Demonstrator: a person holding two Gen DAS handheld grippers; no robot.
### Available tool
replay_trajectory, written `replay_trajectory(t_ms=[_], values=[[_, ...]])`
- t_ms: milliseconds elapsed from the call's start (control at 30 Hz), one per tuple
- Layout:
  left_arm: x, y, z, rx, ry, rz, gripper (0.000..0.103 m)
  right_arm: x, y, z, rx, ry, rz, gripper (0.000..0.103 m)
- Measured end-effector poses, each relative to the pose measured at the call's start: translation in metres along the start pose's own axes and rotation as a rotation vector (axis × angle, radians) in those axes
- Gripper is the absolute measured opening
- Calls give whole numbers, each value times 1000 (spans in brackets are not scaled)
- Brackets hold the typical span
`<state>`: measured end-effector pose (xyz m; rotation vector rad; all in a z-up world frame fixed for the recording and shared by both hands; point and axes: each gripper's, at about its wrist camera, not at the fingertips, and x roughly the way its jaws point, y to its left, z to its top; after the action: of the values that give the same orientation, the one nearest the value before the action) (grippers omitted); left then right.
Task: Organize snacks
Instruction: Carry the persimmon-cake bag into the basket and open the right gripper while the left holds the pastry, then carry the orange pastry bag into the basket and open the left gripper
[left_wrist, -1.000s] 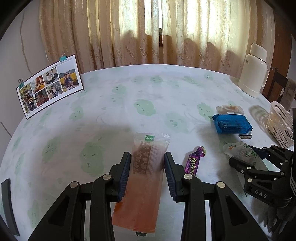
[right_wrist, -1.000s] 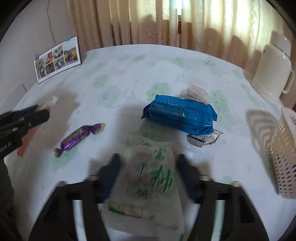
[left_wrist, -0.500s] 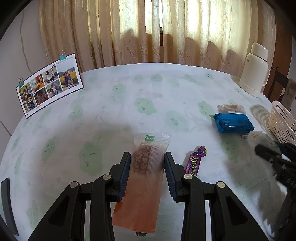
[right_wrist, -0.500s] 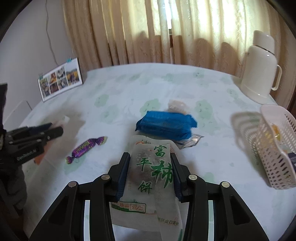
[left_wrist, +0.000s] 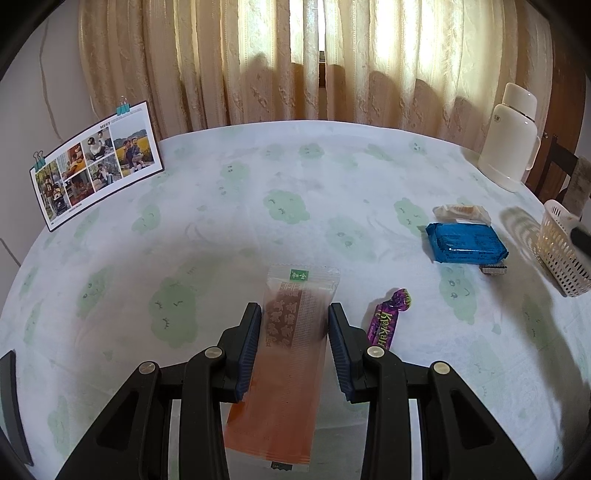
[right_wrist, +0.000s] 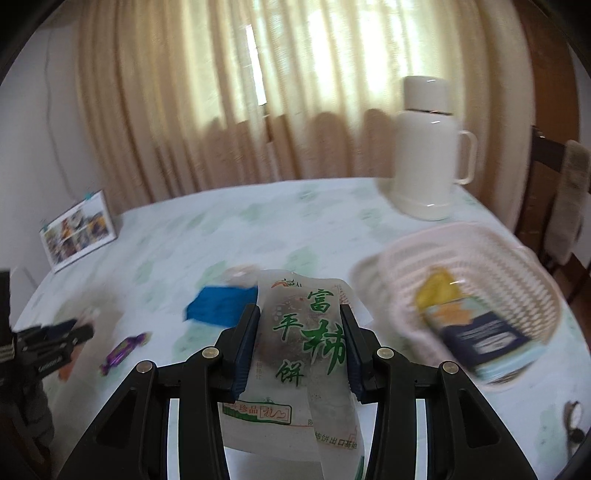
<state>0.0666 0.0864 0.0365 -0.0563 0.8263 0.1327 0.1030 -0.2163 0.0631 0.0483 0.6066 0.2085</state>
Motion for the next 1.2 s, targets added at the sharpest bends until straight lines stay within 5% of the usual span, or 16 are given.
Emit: replay_trajectory(t_ms=[433, 933, 1200], values=[[-4, -8, 4, -6, 0, 3, 34, 4, -76, 21, 64, -83, -233, 45], [-26, -60, 28, 100, -50, 3, 34, 5, -99, 9, 122, -122, -246, 52], [-35, -121, 47, 201, -70, -72, 34, -4, -108, 3, 125, -149, -272, 52]])
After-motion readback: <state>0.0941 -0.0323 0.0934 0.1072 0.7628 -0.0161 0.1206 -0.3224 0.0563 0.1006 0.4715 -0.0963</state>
